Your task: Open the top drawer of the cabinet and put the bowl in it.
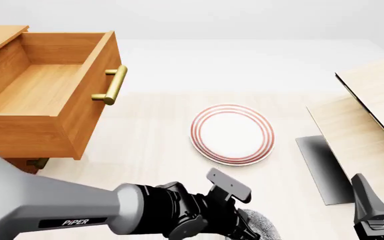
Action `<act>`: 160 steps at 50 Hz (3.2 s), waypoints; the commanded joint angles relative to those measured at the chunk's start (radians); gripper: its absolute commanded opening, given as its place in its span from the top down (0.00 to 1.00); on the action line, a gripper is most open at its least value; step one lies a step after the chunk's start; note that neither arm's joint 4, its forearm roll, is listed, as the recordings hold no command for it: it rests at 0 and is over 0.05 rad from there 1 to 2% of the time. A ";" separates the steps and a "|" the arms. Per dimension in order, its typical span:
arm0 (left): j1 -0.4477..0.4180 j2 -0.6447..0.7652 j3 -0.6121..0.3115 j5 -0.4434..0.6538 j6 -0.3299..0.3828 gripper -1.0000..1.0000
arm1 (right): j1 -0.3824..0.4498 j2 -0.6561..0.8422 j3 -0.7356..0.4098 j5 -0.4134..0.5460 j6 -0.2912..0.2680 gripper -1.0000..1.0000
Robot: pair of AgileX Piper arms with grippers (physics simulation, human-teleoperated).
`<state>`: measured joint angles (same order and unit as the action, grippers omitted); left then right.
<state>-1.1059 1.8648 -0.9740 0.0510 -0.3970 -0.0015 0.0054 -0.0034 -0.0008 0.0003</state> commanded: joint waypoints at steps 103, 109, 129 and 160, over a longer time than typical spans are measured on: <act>0.388 -0.416 -0.526 0.616 0.052 1.00 | 0.000 -0.001 0.000 0.000 0.000 0.00; 0.409 -0.405 -0.599 0.663 0.054 1.00 | 0.000 -0.001 0.000 0.000 0.000 0.00; 0.475 -0.344 -0.791 0.772 0.058 1.00 | 0.000 -0.001 0.000 0.000 0.000 0.00; 0.657 -0.378 -0.854 0.837 0.061 1.00 | 0.000 -0.001 0.000 0.000 0.000 0.00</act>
<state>-0.5017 1.5012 -1.8209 0.8845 -0.3411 -0.0015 0.0054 -0.0034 -0.0008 0.0003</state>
